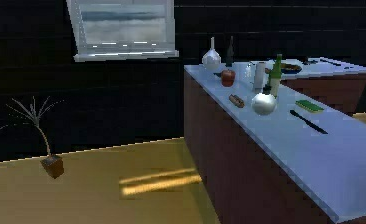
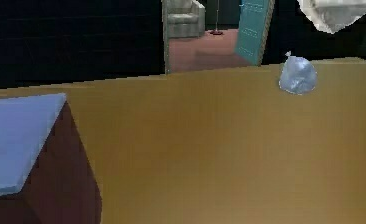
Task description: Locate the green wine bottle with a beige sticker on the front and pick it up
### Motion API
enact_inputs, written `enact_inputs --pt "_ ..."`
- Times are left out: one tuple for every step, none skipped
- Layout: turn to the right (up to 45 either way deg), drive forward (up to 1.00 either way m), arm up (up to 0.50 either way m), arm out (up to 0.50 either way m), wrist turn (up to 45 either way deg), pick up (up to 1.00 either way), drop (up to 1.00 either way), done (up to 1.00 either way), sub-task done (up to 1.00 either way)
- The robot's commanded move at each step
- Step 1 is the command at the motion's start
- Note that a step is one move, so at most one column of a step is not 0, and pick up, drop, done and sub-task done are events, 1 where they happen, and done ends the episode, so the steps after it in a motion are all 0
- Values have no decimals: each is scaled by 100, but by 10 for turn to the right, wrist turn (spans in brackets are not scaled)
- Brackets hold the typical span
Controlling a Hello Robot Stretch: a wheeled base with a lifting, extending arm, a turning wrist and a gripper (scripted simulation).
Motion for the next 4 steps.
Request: enact_inputs --pt "60 0 0 0 0 0 0 0 0" --pt "30 0 0 0 0 0 0 0 0" --pt "-450 0 0 0 0 0 0 0 0" --pt "-450 0 0 0 0 0 0 0 0"
